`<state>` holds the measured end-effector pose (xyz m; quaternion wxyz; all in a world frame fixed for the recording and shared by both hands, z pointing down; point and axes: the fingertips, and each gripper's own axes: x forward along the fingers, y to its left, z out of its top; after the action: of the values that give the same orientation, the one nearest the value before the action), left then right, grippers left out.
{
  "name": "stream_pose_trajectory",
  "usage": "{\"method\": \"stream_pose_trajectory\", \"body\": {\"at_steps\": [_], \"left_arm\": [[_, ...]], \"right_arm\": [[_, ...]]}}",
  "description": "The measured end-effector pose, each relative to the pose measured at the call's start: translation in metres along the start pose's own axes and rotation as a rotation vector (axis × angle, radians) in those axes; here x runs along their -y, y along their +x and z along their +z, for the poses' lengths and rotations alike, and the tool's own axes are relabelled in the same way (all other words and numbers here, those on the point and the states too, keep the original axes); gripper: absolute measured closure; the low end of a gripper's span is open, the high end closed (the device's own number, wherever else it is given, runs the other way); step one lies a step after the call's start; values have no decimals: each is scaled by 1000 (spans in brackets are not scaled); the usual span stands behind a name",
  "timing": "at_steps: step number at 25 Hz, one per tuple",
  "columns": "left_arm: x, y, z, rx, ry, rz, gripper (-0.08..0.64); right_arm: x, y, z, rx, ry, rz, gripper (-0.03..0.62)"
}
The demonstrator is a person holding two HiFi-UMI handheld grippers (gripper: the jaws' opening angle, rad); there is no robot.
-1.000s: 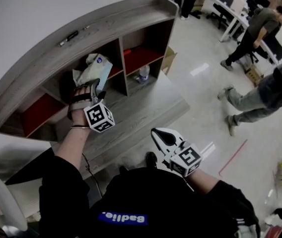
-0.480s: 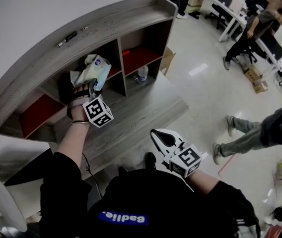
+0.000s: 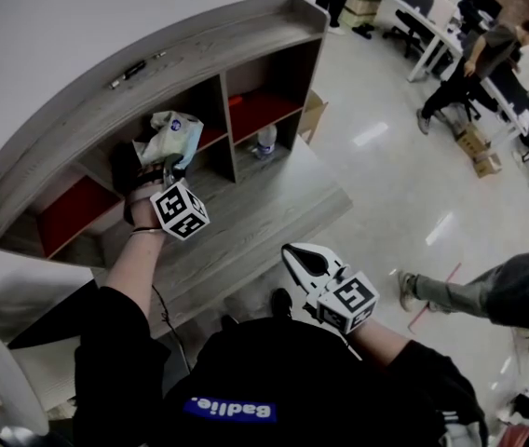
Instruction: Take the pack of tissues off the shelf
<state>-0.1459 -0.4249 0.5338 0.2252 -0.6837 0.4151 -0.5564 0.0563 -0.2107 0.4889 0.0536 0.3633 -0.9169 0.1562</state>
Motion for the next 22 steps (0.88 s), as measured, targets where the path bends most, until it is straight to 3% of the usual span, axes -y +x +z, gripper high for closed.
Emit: {"method": "stream_pose_trajectory", "body": {"at_steps": [22], "left_arm": [[-11,-76,33,140,-35,63,514]], "right_arm": [[-22,0,12,28,-32,43,563]]}}
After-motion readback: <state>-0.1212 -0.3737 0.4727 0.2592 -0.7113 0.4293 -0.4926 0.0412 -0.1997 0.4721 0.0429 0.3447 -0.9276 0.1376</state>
